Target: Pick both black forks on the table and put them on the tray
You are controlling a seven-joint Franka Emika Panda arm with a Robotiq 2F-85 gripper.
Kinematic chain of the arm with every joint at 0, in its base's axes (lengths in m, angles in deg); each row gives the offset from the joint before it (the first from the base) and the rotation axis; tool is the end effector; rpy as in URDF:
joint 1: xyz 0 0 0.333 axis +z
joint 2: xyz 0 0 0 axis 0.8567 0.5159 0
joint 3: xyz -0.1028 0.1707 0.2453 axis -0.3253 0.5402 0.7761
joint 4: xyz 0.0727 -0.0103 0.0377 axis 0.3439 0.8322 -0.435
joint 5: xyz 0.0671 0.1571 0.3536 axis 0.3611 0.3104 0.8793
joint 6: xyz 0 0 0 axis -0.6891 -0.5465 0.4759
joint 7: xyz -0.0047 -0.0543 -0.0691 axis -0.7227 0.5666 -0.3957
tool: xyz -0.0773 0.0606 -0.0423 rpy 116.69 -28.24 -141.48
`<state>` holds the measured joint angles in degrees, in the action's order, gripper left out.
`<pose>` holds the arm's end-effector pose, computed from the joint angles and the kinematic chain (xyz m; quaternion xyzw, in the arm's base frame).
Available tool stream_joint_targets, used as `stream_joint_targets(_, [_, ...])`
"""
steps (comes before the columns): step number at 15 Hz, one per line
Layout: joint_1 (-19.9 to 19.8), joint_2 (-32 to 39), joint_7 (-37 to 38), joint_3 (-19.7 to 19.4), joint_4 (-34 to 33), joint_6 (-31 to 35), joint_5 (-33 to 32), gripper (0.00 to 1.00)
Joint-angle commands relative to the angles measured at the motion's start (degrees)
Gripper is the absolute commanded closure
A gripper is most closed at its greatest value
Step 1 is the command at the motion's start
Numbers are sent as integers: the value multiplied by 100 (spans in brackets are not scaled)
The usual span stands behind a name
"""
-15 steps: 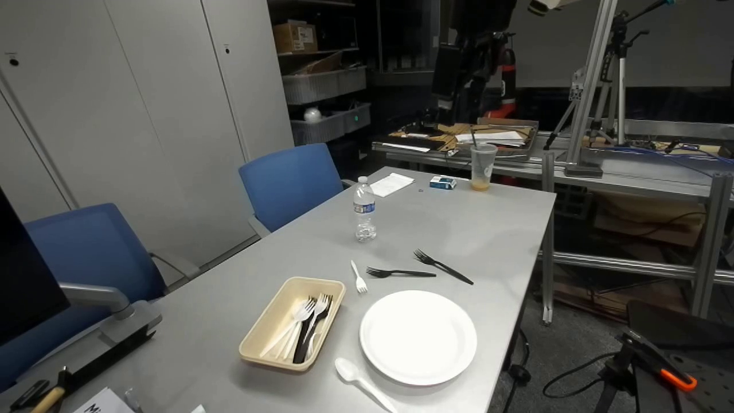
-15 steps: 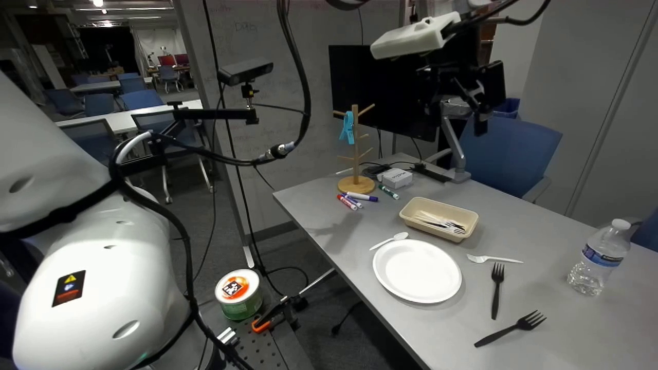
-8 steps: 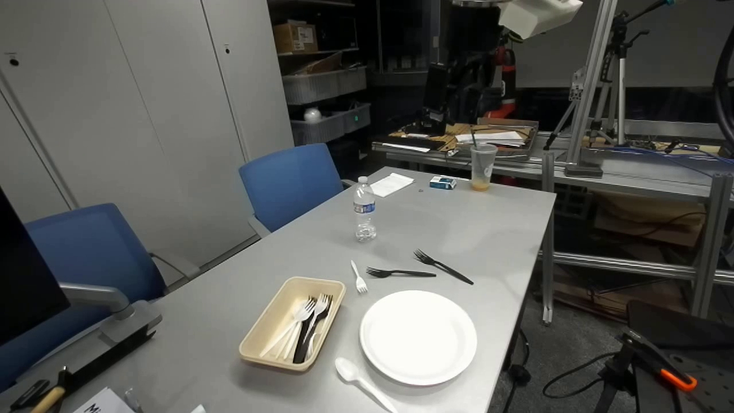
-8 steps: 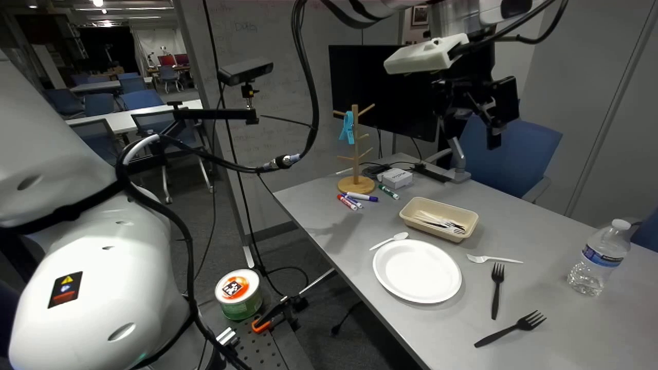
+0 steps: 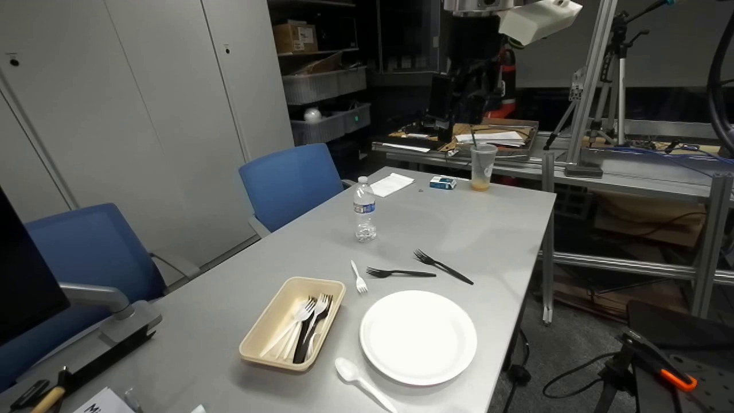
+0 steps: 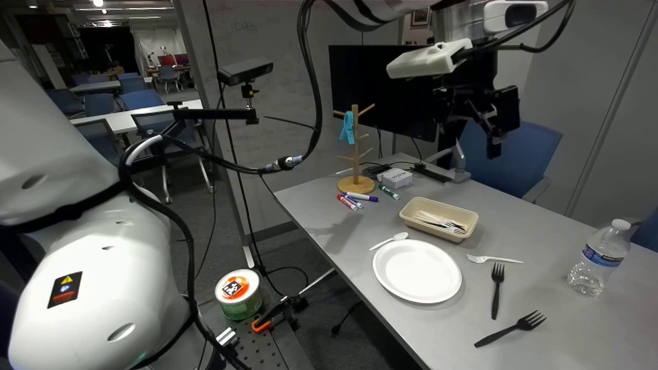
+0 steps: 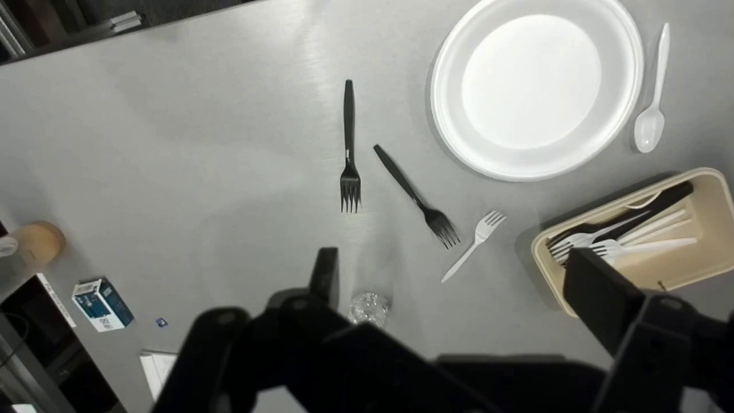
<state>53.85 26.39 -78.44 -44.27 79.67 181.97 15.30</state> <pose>0.4986 -0.0605 0.5136 0.9880 -0.1105 0.0716 0.0807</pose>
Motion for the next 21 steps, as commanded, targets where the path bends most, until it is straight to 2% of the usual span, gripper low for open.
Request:
stream_joint_targets(1, [-47, 512, -447, -172, -456, -492, -86, 0])
stream_joint_targets(4, [-69, 869, -908, -360, -698, -659, -47, 0])
stream_joint_targets(9, [-163, 1392, -1305, -632, -938, -299, 122, 0])
stream_joint_targets(15, [-316, 1998, -1242, -802, -944, 391, 336, 0])
stream_joint_targets(21, [-360, 2699, -1235, -812, -978, 346, 262, 0])
